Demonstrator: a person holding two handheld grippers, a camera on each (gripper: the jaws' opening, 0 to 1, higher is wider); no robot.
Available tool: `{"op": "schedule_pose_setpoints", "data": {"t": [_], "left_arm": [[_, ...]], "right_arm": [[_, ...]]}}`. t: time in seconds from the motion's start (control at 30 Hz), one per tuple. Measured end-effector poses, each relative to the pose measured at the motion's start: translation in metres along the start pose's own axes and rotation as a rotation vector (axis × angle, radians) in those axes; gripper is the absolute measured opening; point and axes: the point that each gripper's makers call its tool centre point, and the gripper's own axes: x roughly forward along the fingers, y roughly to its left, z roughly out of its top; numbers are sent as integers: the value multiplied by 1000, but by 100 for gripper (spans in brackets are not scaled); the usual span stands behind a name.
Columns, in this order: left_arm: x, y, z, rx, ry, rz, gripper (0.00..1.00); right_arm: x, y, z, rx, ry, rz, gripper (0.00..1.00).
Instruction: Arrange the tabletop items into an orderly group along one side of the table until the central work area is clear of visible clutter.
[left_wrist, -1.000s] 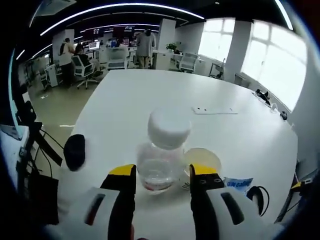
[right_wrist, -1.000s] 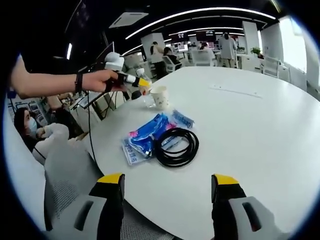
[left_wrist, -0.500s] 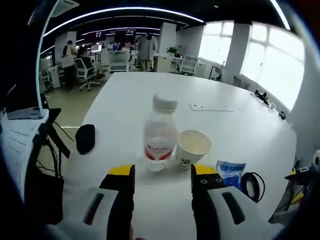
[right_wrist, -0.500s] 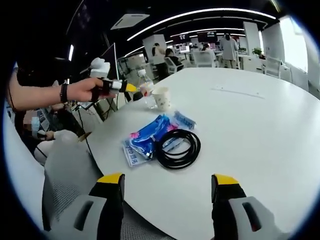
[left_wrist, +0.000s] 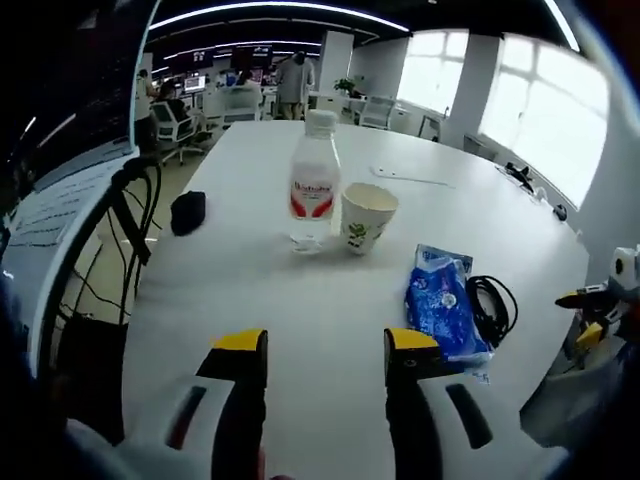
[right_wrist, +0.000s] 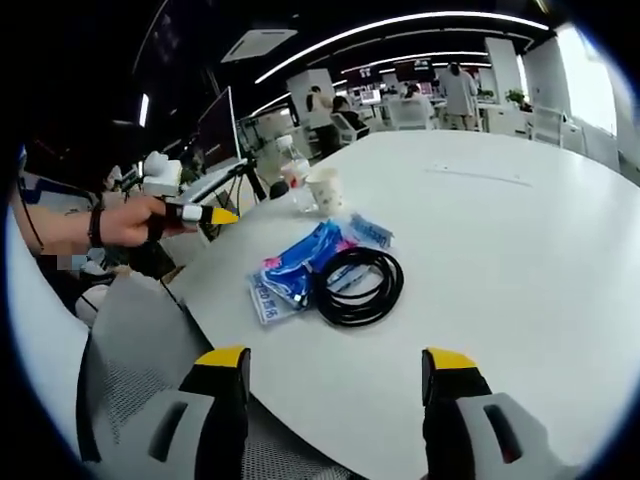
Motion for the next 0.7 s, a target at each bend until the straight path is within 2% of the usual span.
{"op": "schedule_pose_setpoints", "data": {"t": [0.1, 0.4, 0.6, 0.7], "left_arm": [[-6, 5, -6, 0, 1, -5, 46], [-22, -5, -20, 31, 1, -21, 48], [-27, -21, -32, 71, 12, -45, 49], [-31, -31, -36, 94, 16, -58, 50]], "right_arm": [[1, 1, -2, 8, -2, 8, 71], [13, 7, -8, 9, 15, 33, 70], [25, 13, -3, 11, 15, 55, 69], [30, 15, 0, 40, 6, 68, 69]]}}
